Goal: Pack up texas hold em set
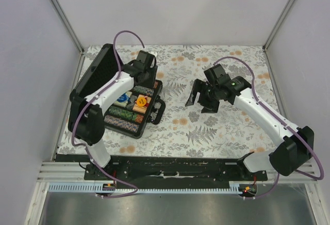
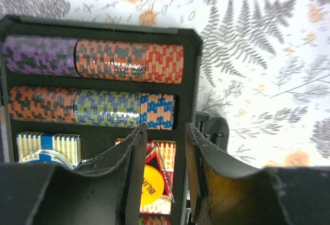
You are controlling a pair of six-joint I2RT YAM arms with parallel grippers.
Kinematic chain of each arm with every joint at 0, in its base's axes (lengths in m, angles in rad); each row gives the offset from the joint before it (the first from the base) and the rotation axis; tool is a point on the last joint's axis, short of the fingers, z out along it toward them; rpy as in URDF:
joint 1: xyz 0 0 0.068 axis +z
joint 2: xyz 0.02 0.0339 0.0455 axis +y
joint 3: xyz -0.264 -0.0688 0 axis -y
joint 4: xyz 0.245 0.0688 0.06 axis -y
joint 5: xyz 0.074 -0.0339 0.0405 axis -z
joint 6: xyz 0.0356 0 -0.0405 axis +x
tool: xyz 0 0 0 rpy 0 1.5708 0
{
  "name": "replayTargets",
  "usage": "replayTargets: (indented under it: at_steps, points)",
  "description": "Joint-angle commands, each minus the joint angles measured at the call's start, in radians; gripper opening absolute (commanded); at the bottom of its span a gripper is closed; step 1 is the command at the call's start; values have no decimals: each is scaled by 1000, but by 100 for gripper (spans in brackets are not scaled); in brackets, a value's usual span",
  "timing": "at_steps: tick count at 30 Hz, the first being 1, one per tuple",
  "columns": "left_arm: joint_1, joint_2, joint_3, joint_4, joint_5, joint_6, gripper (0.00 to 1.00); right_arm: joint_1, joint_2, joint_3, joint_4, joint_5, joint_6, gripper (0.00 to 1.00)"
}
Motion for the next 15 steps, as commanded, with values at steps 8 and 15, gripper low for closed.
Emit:
replayTargets:
  at_steps: [8,15]
  points:
    - [3,-313,-12,-13,126,-39,46,-98,-91,-52,-174,176,-90,88]
    - [3,-443,-94,-19,103,-29,50,-179,-153,-92,-291,357,-87,89]
